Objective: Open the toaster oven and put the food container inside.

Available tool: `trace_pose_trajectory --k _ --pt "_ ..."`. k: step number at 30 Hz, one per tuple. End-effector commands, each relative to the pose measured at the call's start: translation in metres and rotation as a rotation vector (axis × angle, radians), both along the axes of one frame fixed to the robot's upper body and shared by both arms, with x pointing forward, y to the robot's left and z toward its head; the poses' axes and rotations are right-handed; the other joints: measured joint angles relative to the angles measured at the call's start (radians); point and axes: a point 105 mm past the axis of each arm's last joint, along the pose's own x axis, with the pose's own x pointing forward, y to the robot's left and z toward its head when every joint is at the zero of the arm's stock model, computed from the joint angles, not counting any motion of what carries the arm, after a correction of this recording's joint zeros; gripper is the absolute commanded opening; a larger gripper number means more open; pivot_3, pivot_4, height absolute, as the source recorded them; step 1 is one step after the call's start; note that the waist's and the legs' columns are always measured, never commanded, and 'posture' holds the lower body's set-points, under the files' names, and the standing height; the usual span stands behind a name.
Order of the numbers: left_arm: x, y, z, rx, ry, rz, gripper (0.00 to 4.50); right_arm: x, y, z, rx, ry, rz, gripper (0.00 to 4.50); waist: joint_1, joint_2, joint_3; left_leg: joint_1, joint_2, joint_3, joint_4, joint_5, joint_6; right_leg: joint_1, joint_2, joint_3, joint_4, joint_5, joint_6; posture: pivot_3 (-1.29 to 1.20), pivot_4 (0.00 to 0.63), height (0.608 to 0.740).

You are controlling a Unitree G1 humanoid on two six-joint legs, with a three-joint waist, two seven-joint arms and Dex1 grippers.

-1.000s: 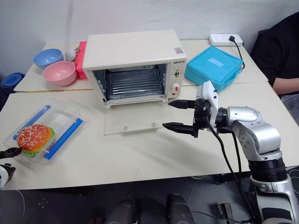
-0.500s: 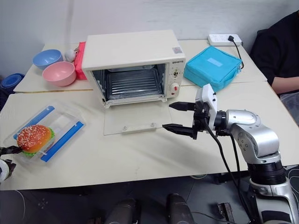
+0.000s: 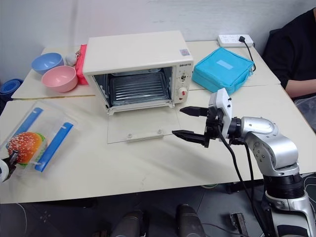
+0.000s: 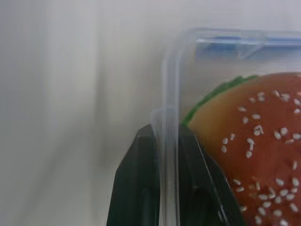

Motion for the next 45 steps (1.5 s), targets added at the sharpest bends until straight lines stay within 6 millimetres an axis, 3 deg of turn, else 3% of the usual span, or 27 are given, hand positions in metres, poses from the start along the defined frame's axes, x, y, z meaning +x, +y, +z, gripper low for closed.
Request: trace_pose_trajectory --k 1,5,10,15,26,39,43,45 --pt "-0.007 0.012 -0.006 0.025 0.051 0.014 0.07 -0.005 -0.005 0.019 0.042 -0.032 0.000 4.50 -0.003 0.001 0.000 0.000 0.000 0.000 0.000 0.000 0.000 0.000 0.000 0.000 0.000 0.000 0.000 0.00 0.150 0.740" --pt "0.000 0.012 0.003 0.073 0.029 -0.065 0.07 -0.008 -0.006 0.021 0.034 -0.032 0.010 4.50 -0.007 0.003 0.001 0.000 0.000 0.000 0.000 0.000 0.000 0.000 0.000 0.000 0.001 0.000 0.000 0.00 0.150 0.740" --pt "0.019 -0.010 0.024 0.154 -0.032 -0.321 0.07 -0.004 -0.006 0.018 0.011 -0.049 -0.009 4.50 -0.010 0.003 0.001 0.000 0.000 -0.001 0.000 0.001 -0.001 -0.001 0.000 -0.001 0.001 0.000 -0.001 0.00 0.150 0.740" --pt "0.031 -0.019 0.045 0.199 -0.155 -0.452 0.07 -0.004 -0.006 0.017 0.002 -0.044 -0.006 4.50 -0.010 0.003 0.001 -0.004 0.000 -0.001 -0.001 -0.002 -0.001 -0.003 -0.001 -0.001 -0.002 0.000 -0.001 0.00 0.150 0.740" --pt "0.055 -0.105 0.071 0.194 -0.268 -0.873 0.07 -0.005 -0.014 0.017 -0.005 -0.044 -0.039 4.50 -0.010 0.003 0.001 -0.005 -0.001 0.000 -0.012 -0.001 -0.004 -0.008 -0.001 -0.001 -0.006 -0.001 -0.002 0.00 0.150 0.740" --pt "0.109 -0.193 0.089 0.239 -0.234 -0.967 0.07 -0.010 -0.017 0.013 0.023 -0.044 -0.101 4.50 -0.007 0.001 0.003 -0.006 -0.002 0.000 -0.003 0.000 -0.006 -0.007 0.001 -0.001 0.000 0.000 0.000 0.00 0.150 0.740" --pt "0.119 -0.209 0.091 0.214 -0.244 -0.974 0.07 -0.011 -0.018 0.013 0.030 -0.045 -0.120 4.50 -0.006 -0.001 0.004 -0.006 -0.002 0.001 0.004 0.001 -0.007 -0.006 0.002 -0.001 0.004 0.000 0.001 0.00 0.150 0.740" --pt "0.123 -0.215 0.090 0.196 -0.247 -0.983 0.78 -0.010 -0.021 0.013 0.031 -0.046 -0.137 4.50 -0.008 -0.002 0.004 -0.006 -0.002 0.001 0.005 0.002 -0.007 -0.005 0.002 0.000 0.004 0.001 0.003 0.00 0.150 0.740"
